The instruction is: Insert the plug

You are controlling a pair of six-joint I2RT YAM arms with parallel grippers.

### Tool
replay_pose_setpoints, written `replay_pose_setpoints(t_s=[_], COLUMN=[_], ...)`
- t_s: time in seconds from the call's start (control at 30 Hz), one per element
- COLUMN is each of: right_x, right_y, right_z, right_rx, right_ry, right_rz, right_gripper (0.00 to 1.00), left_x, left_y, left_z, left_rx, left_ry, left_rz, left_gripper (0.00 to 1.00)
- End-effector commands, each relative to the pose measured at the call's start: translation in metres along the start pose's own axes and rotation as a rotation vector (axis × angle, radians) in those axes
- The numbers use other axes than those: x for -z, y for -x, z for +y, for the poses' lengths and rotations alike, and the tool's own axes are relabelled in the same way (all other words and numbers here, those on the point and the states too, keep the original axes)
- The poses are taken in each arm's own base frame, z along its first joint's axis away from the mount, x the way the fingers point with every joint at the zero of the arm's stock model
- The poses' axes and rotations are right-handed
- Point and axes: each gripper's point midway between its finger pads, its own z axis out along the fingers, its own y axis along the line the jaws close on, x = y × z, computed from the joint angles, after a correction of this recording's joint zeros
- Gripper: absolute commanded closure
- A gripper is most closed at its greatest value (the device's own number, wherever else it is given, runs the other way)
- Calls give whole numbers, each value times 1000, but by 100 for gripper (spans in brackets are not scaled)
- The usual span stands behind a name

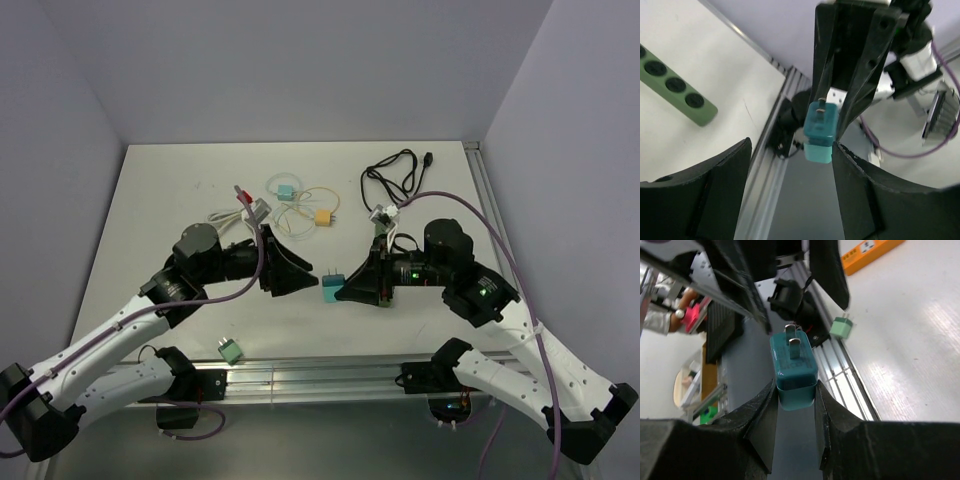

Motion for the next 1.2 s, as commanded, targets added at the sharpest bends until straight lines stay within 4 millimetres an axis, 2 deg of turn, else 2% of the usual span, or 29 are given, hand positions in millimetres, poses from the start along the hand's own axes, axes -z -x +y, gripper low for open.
replay_pose_setpoints(t_s=[0.0,0.23,0.47,0.6,0.83,0.87,0.9,0.93,1.0,1.07,1.1,1.17], right_x=[5,-11,-18,-19,-22,-22,-23,-24,-25,-26,-24,-23], right_y=[5,3,1,4,12,14,15,16,21,30,35,50], right_z=[32,28,27,31,40,41,40,39,29,21,11,15], right_rx=[94,79,88,99,114,118,118,108,96,54,31,-14], right_ry=[140,133,127,141,155,156,151,142,80,14,-46,-36], right_rz=[31,92,108,111,112,107,104,101,65,2,-58,-163], right_gripper=[100,100,100,100,100,100,98,86,54,40,33,29], left_x=[4,6,8,7,5,4,3,3,1,0,0,3], left_y=[-20,-23,-25,-28,-28,-27,-25,-23,-14,-1,4,21], left_z=[-13,-36,-38,-38,-41,-42,-43,-41,-41,-39,-38,-37], left_rx=[-52,-51,-53,-38,-21,-15,-6,0,9,8,29,23], left_ry=[-93,-246,-256,-270,-294,-298,-293,-278,-246,-202,-181,-156], left_rz=[143,171,186,214,227,227,219,209,173,88,51,-71], left_gripper=[31,29,33,47,60,73,84,98,100,100,100,100])
